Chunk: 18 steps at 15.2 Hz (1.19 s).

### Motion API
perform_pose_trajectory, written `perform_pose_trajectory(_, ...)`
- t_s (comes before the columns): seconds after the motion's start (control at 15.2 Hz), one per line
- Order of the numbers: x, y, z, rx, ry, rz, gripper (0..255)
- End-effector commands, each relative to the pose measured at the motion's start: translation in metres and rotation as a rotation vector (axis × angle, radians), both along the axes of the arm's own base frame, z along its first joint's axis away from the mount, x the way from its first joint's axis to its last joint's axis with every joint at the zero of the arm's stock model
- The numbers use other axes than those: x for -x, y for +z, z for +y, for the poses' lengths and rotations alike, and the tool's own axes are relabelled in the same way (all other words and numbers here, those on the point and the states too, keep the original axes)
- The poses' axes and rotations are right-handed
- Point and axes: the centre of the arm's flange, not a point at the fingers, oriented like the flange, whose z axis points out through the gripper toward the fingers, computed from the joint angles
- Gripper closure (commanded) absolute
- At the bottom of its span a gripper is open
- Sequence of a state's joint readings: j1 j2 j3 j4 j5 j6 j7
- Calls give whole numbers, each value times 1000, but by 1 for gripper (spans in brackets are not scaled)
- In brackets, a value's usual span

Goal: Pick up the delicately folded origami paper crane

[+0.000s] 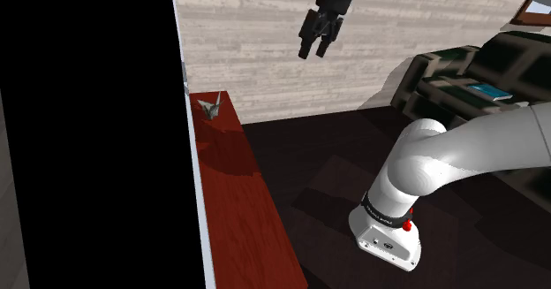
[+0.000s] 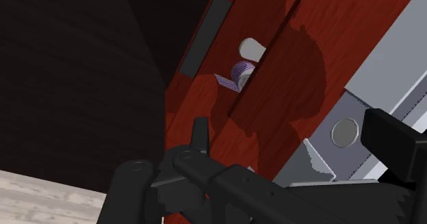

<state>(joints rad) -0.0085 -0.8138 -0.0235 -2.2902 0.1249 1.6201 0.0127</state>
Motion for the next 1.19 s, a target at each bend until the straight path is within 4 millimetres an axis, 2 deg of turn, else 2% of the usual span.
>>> perform_pose_trajectory(0.0, 0, 0, 0, 0, 0, 0, 0)
perform_pose_trajectory(0.59, -108, -54, 42, 52, -94, 67, 0)
perform_pose_trajectory(1.12, -204, -110, 67, 99, -178, 127, 0)
